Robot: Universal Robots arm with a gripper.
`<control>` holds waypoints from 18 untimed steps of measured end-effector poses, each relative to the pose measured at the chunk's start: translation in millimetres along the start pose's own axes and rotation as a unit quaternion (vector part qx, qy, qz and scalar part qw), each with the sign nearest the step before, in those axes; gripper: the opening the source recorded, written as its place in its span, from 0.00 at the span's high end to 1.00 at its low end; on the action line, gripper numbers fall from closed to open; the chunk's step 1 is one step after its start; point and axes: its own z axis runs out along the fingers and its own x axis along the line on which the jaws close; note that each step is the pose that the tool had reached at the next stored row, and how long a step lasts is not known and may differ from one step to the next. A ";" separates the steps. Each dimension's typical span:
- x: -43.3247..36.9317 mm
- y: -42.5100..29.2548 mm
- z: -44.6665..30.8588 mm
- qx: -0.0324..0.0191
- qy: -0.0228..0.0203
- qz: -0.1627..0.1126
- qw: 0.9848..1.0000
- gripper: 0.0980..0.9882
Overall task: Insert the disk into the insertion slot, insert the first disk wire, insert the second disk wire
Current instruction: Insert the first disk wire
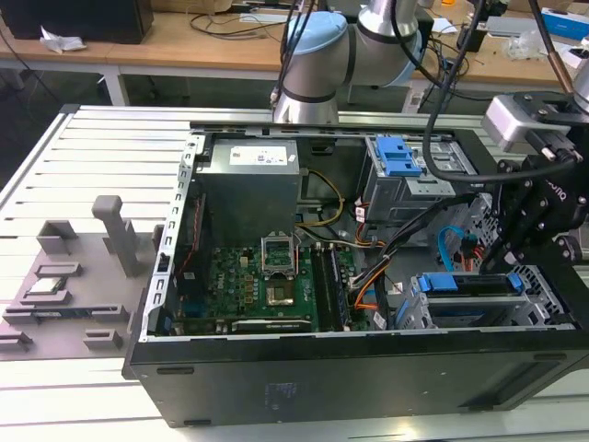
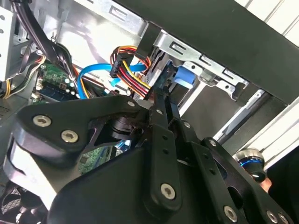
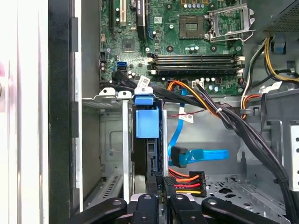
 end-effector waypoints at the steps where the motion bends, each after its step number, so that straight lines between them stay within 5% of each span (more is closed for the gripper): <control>1: 0.0 -0.9 1.3 0.000 0.000 0.000 1.000 0.93; 9: 0.1 -3.3 6.8 0.000 0.000 0.000 1.000 0.93; 12: 0.2 -3.0 1.8 0.000 0.000 0.000 1.000 0.93; 18: 2.7 -3.2 3.3 0.000 -0.002 0.000 1.000 0.93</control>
